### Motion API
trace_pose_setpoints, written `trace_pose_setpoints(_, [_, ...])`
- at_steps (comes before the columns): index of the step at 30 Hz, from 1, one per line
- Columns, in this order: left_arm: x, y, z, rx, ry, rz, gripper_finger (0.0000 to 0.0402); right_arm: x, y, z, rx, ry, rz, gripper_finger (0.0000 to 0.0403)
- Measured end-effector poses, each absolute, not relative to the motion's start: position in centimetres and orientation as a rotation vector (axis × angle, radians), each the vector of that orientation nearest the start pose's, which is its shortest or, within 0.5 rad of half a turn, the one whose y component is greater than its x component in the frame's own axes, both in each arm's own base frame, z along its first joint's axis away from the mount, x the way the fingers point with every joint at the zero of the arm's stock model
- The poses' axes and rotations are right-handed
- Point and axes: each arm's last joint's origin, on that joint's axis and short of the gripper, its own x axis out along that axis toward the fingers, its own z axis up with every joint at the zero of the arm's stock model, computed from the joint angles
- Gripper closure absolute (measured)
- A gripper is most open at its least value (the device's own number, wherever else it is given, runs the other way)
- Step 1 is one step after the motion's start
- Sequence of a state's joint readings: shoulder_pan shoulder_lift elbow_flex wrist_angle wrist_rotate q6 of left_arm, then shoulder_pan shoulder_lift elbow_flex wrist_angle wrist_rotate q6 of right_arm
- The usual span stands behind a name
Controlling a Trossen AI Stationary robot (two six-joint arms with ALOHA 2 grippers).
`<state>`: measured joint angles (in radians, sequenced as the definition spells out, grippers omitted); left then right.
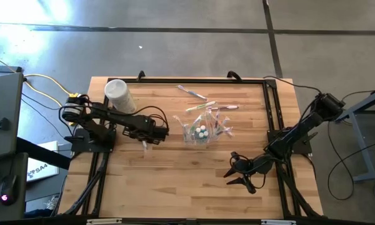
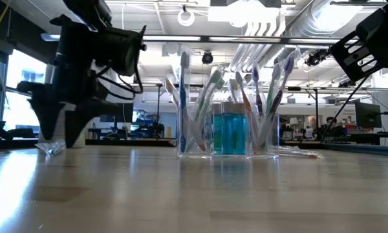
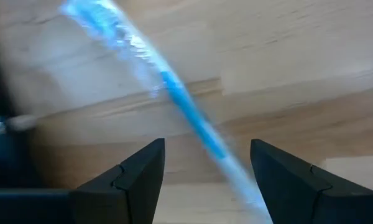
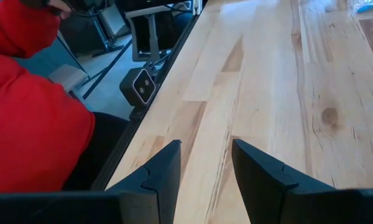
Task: Pick & Place toothbrushing station
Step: Put the blue toothbrush into the transparent organizer
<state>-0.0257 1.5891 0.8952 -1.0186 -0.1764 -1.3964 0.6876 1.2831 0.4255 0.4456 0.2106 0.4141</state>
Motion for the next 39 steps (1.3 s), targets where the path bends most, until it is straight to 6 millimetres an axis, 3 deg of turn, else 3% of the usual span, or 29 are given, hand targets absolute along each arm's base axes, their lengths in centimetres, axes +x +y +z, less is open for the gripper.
trace_pose_setpoints(9, [24.1, -0.2, 14.9, -0.926, 1.228, 1.159, 0.0174, 18.8, 14.7, 17.2, 0.221, 0.464, 0.383, 0.0266])
trace_pose_setpoints(29, [24.0, -1.2, 14.7, -0.878, 1.206, 1.161, 0.018, 18.8, 14.7, 17.2, 0.22, 0.465, 0.383, 0.0266])
trace_pose_setpoints(33, [24.1, -1.2, 14.7, -0.867, 1.211, 1.142, 0.022, 18.8, 14.7, 17.2, 0.22, 0.465, 0.382, 0.0266])
trace_pose_setpoints(39, [24.4, -1.2, 14.7, -0.829, 1.223, 1.076, 0.0335, 18.8, 14.7, 17.2, 0.22, 0.466, 0.382, 0.0266])
